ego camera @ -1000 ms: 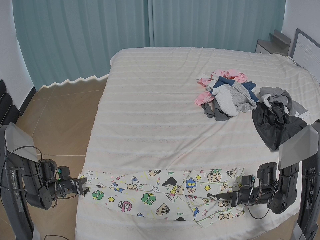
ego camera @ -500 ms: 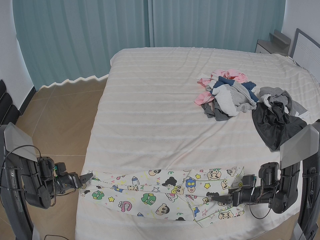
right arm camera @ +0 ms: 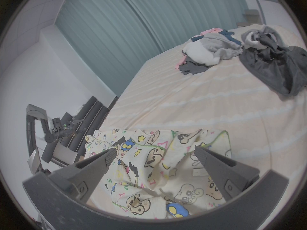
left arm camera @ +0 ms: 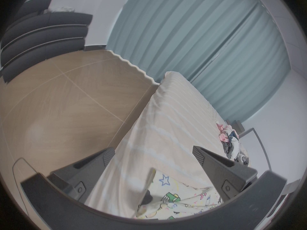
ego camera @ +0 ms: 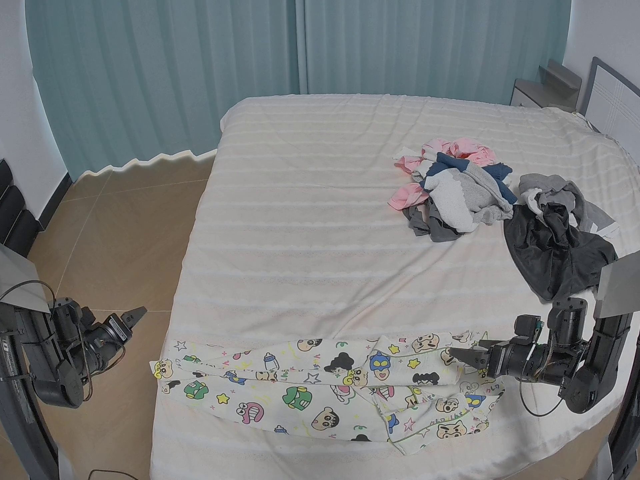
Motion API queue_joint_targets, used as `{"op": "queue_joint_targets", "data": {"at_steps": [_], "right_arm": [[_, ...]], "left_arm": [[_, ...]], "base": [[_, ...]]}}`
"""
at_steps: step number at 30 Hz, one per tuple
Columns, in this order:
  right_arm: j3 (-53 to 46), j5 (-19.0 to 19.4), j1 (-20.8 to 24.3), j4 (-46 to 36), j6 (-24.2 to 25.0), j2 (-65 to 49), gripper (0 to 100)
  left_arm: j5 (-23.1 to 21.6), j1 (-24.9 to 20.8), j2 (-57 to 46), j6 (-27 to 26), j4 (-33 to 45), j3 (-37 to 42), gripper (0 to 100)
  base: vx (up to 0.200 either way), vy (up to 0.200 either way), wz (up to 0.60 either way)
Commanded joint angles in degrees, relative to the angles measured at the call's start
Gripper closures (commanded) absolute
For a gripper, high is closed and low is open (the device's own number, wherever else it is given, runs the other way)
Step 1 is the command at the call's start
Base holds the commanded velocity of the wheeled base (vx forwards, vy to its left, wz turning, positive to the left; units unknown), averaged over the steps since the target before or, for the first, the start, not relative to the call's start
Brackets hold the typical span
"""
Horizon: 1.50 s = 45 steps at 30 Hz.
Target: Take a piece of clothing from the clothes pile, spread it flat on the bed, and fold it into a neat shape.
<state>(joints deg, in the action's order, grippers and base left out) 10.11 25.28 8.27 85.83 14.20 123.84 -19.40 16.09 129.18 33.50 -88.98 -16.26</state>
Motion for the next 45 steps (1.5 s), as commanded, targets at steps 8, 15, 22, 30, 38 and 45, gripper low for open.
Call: {"op": "queue_joint_targets", "data": {"at_steps": [8, 15, 22, 30, 38, 45], "right_arm": [[3.7, -5.0, 4.0, -3.5, 2.7, -3.1, 0], [13.4, -10.3, 8.6, -18.8, 3.4, -1.5, 0], [16.3, -13.0, 9.9, -23.7, 3.4, 0.3, 0], [16.6, -13.2, 11.0, -23.6, 5.2, 1.0, 100], [17.5, -16.2, 10.8, -23.4, 5.7, 3.2, 100], [17.2, -16.4, 10.8, -14.2, 5.7, 3.4, 100]], "left_arm": [[-11.8, 0.7, -2.9, 8.1, -1.0, 9.6, 0], [-15.6, 0.7, -2.3, 6.6, -1.0, 12.1, 0], [-15.5, 0.8, -1.2, 6.0, -1.0, 12.1, 0], [-15.5, 0.7, -1.1, 6.0, -1.0, 12.4, 0], [-15.2, 0.7, -1.0, 5.7, -1.0, 12.3, 0], [-15.2, 0.7, -1.0, 5.7, -1.0, 12.2, 0]], "base": [[0.0, 0.0, 0.0], [0.0, 0.0, 0.0], [0.0, 0.0, 0.0], [0.0, 0.0, 0.0], [0.0, 0.0, 0.0], [0.0, 0.0, 0.0]]}}
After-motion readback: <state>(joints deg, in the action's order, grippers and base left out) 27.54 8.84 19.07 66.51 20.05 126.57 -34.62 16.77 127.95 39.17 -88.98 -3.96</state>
